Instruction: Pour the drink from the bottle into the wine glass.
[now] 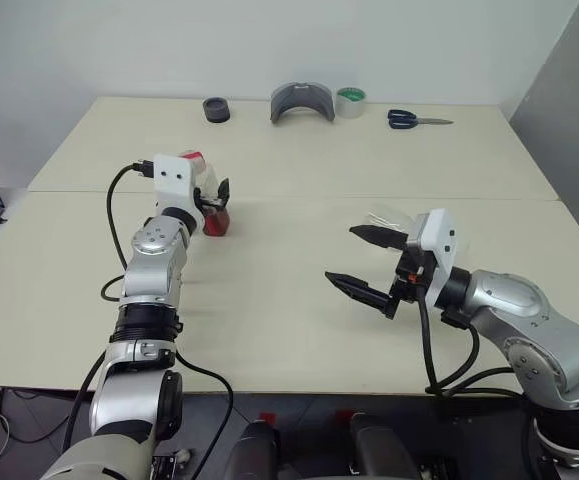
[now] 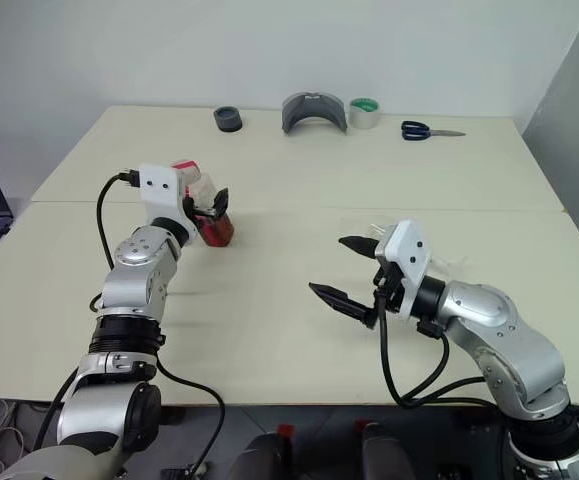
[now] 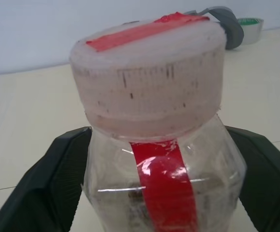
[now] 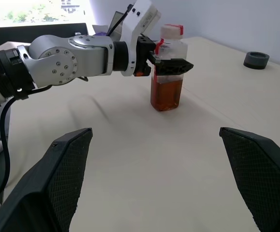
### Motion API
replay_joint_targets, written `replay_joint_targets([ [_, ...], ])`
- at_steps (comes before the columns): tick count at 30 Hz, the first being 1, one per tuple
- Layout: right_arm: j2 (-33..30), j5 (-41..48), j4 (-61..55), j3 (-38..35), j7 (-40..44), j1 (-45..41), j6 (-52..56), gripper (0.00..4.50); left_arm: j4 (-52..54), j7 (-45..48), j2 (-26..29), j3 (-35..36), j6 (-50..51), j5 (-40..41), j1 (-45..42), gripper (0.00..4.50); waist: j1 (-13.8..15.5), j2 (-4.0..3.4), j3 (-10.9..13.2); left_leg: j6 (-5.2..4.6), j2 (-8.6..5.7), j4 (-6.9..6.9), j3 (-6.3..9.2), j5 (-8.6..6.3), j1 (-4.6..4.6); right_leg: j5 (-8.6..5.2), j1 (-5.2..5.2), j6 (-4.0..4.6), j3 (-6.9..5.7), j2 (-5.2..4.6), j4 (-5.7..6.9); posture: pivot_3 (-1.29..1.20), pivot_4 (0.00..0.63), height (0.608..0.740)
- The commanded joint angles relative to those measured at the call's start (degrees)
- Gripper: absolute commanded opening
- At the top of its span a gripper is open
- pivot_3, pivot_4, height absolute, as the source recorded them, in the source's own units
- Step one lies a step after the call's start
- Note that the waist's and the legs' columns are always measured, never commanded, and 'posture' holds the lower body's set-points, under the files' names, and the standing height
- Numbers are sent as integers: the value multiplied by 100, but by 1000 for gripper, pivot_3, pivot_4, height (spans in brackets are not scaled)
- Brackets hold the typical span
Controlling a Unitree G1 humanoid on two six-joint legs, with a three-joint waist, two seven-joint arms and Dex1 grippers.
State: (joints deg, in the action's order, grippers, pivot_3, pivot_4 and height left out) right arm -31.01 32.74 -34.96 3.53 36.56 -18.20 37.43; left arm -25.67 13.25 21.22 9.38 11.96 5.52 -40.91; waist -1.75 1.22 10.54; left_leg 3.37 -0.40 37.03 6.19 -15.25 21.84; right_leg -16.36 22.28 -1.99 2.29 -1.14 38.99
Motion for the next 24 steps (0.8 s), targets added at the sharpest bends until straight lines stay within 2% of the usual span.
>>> replay_joint_targets([
  [1, -2, 67, -85, -78, 15, -101, -44, 4500, 80, 35, 83, 10, -113, -13, -86, 3259, 0, 0, 0, 0, 0, 0, 1, 0, 0, 0, 0, 0, 0, 0, 0, 0, 150, 740],
  [5, -8, 63, -56, -93, 22, -131, -58, 4500, 58, 73, 61, 10, -151, 14, -105, 2027, -4, 0, 0, 0, 0, 0, -1, 0, 0, 0, 0, 0, 0, 0, 0, 0, 150, 740],
  [6, -8, 62, -55, -94, 23, -134, -62, 4500, 59, 84, 53, 9, -159, 21, -105, 1866, -5, 0, 0, 0, 0, 0, -1, 0, 0, 0, 0, 0, 1, 0, 0, 0, 150, 740],
  [10, -8, 65, -75, -103, 11, -137, -62, 4500, 131, 240, 1, 19, -197, 124, -64, 1803, -5, 0, 0, 0, 1, 0, 0, 0, 0, 0, 0, 0, 0, 1, 0, 0, 150, 740],
  [15, -37, 123, -163, -195, -38, -141, -11, 4500, 482, 861, -150, -56, -136, 488, 54, 1799, 4, 0, 0, 0, -1, 0, 0, 0, 2, 0, 0, 0, 0, -1, -1, 0, 150, 740],
  [19, -153, 283, -441, -515, -244, -91, 206, 4500, 1358, 2519, -266, -753, 8, 1072, 336, 1797, 19, 0, 1, 4, -1, 0, 0, 2, 7, 0, 2, 0, 0, -5, -2, 0, 150, 740],
  [24, -159, 378, -719, -610, -768, -236, 644, 4500, 1748, 3711, -245, -1274, 327, 1462, 369, 1797, -6, 3, 2, 1, -2, 0, 1, 1, 10, 0, 2, 1, -1, -3, -3, 0, 150, 740],
])
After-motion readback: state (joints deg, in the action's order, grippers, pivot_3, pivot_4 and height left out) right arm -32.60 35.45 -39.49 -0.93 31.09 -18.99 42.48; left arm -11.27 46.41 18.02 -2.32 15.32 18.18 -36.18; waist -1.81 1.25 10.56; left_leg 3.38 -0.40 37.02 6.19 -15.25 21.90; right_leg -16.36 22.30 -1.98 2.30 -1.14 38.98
